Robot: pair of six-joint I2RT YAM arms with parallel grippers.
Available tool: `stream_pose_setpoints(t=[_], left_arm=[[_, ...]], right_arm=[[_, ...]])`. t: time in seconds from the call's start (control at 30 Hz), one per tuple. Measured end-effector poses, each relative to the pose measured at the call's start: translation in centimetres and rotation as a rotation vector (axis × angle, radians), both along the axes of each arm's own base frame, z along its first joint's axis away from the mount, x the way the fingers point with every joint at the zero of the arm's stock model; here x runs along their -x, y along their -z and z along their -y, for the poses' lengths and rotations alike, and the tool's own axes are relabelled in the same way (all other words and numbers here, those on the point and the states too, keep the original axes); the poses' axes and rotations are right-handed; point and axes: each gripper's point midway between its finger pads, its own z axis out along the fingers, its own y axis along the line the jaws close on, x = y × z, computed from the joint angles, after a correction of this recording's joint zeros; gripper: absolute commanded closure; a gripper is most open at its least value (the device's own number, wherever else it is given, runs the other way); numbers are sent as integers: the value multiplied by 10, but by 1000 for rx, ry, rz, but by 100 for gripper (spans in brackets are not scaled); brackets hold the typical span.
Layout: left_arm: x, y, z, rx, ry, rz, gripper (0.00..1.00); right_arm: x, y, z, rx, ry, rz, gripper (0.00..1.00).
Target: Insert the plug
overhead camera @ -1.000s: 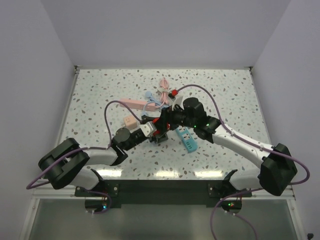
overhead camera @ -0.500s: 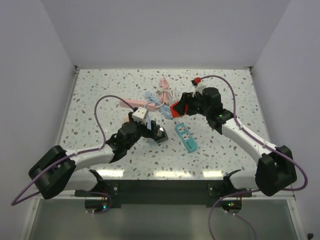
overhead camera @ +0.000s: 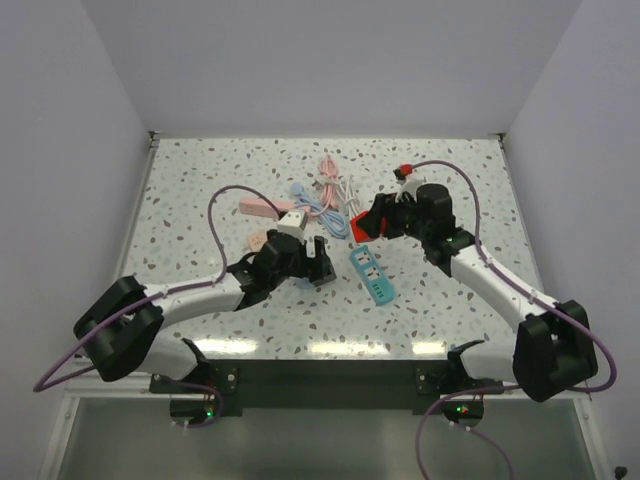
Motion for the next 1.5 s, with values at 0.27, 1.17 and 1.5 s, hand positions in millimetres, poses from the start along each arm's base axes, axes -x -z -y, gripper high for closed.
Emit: stream_pose_setpoints(t=[0.27, 1.17, 1.5], left_arm=[[11, 26, 4, -48, -19, -107, 0], [1, 26, 17, -114, -46, -171, 0], [15, 22, 37, -217, 42, -99, 0]], right_arm=[[3, -9, 11, -20, 14, 31, 100], [9, -10, 16, -12, 8, 63, 100], [12, -10, 18, -2, 8, 75, 100]])
